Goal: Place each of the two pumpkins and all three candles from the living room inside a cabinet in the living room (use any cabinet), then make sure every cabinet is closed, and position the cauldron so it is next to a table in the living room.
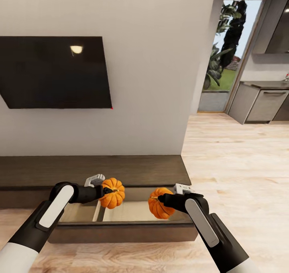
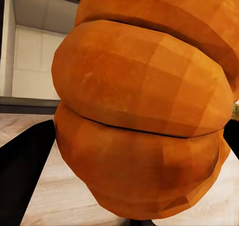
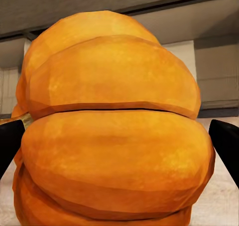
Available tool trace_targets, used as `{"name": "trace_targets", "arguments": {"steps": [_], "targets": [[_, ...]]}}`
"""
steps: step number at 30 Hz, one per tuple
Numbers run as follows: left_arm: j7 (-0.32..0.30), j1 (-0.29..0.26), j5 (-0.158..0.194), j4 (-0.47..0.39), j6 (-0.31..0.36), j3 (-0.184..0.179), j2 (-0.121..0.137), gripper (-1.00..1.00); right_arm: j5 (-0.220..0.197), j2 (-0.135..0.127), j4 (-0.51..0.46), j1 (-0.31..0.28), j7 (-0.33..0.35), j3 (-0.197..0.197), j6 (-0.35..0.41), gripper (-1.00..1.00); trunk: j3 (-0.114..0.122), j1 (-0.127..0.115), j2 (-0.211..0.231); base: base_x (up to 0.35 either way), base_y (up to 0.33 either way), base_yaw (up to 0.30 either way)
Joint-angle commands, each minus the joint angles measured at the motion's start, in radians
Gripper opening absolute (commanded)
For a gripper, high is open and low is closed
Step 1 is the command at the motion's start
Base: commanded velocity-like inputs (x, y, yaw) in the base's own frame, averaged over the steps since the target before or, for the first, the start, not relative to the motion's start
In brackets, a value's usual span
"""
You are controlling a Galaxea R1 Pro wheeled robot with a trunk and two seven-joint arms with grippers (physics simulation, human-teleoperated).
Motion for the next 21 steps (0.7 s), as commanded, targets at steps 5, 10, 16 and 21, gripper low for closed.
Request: {"name": "trace_targets", "arguments": {"steps": [5,10,16,21], "targets": [[0.011,-0.001,0.012,0.0,0.001,-0.002,0.0,-1.0,-0.01,-0.001,-0.001,-0.001,-0.01,0.002,0.0,-1.0,-0.001,0.0,-0.001,0.03,0.0,0.0],[0.011,0.001,0.012,-0.001,0.001,-0.002,0.001,-1.0,-0.01,-0.001,-0.001,-0.001,-0.01,0.002,0.0,-1.0,-0.001,0.0,-0.001,0.086,0.0,0.0],[0.011,0.005,0.012,-0.003,0.001,-0.002,0.0,-1.0,-0.01,-0.001,-0.001,-0.001,-0.01,0.002,0.001,-1.0,-0.001,0.0,-0.001,0.078,0.0,0.0],[0.011,0.005,0.012,-0.002,0.001,-0.002,0.0,-1.0,-0.01,-0.001,-0.001,-0.001,-0.01,0.002,0.002,-1.0,-0.001,0.0,-0.001,0.131,0.0,0.0]]}}
